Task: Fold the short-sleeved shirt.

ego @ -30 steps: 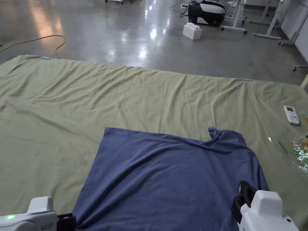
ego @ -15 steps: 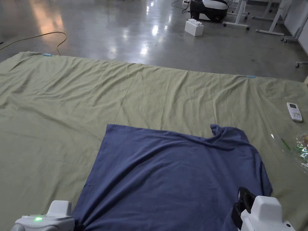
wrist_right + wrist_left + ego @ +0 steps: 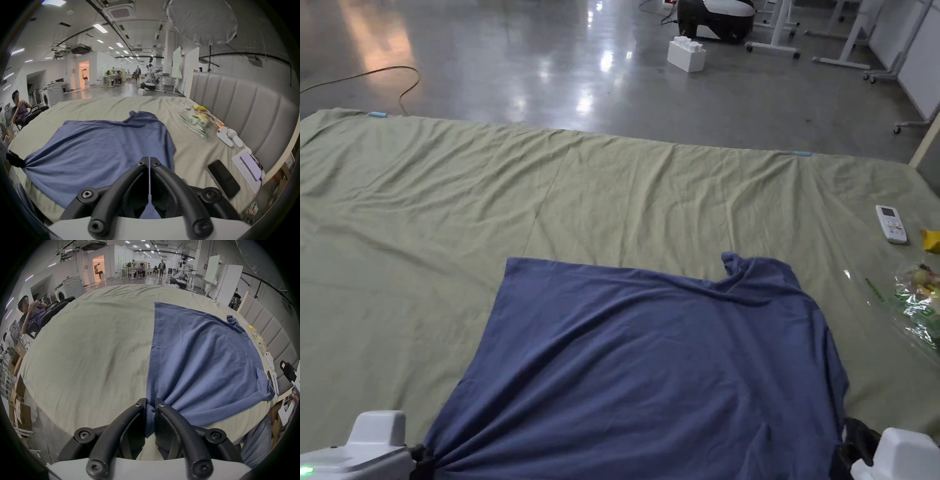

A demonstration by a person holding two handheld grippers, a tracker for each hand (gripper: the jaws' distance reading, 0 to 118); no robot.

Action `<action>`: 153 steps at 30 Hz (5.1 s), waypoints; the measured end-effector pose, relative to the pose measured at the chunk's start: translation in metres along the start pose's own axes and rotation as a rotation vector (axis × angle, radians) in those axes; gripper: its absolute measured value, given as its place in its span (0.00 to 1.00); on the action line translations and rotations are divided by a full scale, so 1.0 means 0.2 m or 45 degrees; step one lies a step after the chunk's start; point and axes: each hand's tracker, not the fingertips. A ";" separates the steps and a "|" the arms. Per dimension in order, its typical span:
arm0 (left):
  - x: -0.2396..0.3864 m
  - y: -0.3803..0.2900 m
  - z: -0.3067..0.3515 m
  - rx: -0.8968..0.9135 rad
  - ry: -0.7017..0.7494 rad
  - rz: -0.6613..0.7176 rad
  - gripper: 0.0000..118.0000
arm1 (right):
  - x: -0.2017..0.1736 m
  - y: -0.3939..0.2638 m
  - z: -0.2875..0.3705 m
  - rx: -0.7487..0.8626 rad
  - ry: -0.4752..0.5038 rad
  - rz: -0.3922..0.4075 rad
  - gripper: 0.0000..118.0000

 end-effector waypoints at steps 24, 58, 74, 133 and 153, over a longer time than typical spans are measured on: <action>0.03 -0.05 -0.09 -0.056 -0.012 0.048 0.08 | 0.02 -0.36 -0.18 -0.556 0.056 0.358 0.10; 0.01 0.07 0.02 0.102 -0.106 0.090 0.08 | 0.18 -0.10 -0.12 -0.518 0.030 0.214 0.03; 0.10 0.75 -0.23 0.233 -0.055 0.029 0.08 | 0.13 0.43 -0.68 -0.415 0.056 0.127 0.03; 0.12 0.53 -0.16 0.370 -0.054 0.049 0.01 | -0.28 0.35 -0.04 0.485 0.074 0.023 0.00; 0.16 0.59 -0.65 -0.115 0.102 -0.005 0.44 | -0.21 0.21 -0.14 0.295 0.067 0.056 0.00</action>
